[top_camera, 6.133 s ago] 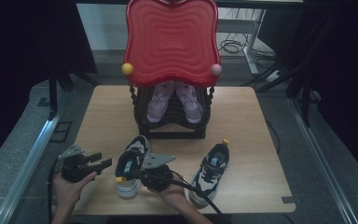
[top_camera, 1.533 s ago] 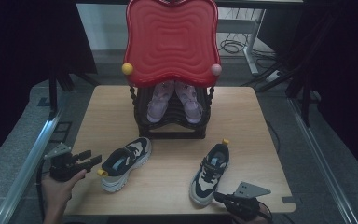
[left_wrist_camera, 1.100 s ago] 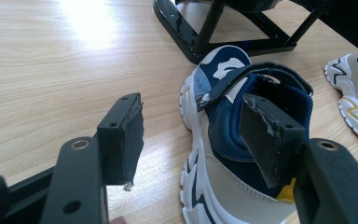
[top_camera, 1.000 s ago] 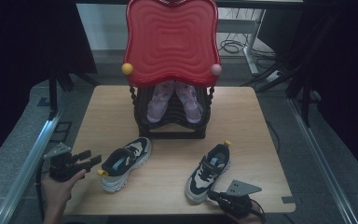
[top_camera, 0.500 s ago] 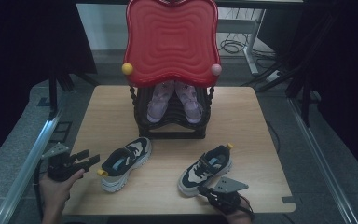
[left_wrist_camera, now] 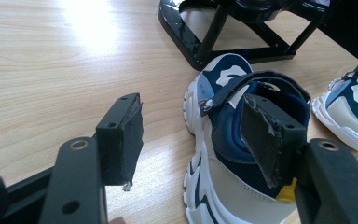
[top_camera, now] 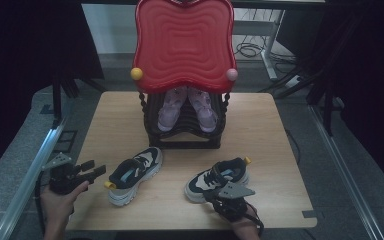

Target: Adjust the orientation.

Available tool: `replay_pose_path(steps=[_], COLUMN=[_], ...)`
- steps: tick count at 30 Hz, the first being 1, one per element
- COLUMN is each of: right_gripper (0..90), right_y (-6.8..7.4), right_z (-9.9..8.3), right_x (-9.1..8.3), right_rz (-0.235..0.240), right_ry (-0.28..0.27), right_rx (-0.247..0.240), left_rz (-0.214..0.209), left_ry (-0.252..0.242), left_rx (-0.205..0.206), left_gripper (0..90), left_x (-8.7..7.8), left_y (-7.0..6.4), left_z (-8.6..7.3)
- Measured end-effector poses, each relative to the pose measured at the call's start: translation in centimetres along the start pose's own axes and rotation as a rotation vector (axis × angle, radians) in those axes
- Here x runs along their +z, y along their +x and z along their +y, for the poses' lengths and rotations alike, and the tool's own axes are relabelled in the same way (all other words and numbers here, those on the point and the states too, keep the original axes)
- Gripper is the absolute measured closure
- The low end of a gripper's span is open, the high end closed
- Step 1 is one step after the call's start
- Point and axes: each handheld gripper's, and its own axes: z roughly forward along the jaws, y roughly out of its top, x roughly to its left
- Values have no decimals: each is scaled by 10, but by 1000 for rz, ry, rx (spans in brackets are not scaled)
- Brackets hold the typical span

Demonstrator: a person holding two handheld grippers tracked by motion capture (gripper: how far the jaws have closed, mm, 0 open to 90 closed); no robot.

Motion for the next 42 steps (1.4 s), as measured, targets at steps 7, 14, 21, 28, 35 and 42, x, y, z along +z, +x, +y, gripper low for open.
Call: replay_pose_path(steps=[7, 14, 21, 28, 35, 42], right_gripper=[900, 900, 900, 900, 900, 900], right_y=[3, 4, 5, 4, 5, 5], right_z=[7, 14, 20, 24, 23, 39], right_x=[12, 22, 31, 39, 38, 6], right_rz=[-22, -58, -81, -88, -74, -28], right_ry=[3, 5, 11, 18, 14, -71], right_rx=[-7, -6, 8, 3, 2, 0], left_rz=[-1, -1, -2, -1, -2, -1], left_ry=[3, 1, 4, 3, 8, 6], left_rx=[1, -1, 0, 0, 3, 2], left_gripper=[393, 393, 393, 393, 393, 393], left_x=[0, 1, 2, 1, 2, 1], left_y=[0, 0, 0, 0, 0, 1], left_z=[0, -1, -1, -1, -1, -1])
